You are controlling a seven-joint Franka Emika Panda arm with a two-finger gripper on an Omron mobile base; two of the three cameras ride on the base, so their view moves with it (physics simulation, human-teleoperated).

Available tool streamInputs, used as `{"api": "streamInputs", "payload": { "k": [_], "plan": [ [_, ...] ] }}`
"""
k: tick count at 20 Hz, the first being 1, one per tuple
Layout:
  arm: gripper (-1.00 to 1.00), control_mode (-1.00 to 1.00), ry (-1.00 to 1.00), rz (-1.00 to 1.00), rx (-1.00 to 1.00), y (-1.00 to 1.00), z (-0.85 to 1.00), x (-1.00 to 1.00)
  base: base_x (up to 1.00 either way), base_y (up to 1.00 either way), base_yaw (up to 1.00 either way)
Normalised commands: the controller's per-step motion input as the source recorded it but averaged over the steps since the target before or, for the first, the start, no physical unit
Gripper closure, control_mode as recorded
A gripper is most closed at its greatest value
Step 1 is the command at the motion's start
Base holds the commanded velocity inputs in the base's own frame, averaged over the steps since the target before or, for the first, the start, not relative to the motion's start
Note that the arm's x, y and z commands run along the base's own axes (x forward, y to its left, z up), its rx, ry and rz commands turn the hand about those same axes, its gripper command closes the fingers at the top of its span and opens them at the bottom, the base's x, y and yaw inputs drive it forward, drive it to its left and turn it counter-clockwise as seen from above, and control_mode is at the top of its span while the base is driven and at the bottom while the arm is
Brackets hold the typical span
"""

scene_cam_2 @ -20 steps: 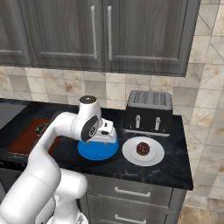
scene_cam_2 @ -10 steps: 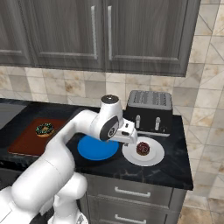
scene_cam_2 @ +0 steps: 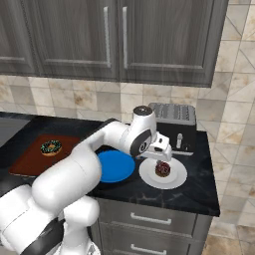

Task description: Move the dessert items from the plates to the tray.

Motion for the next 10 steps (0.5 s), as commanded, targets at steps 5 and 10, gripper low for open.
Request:
{"api": "streamInputs", "payload": {
  "k": [5, 10],
  "plan": [
    [-1.0, -1.0, 0.0, 0.0, 0.02, -0.16, -0.07, 0.3, 0.0, 0.0, 0.0],
    [-1.0, -1.0, 0.0, 0.0, 0.02, -0.11, -0.16, 0.28, 0.0, 0.0, 0.0]
  ]
}}
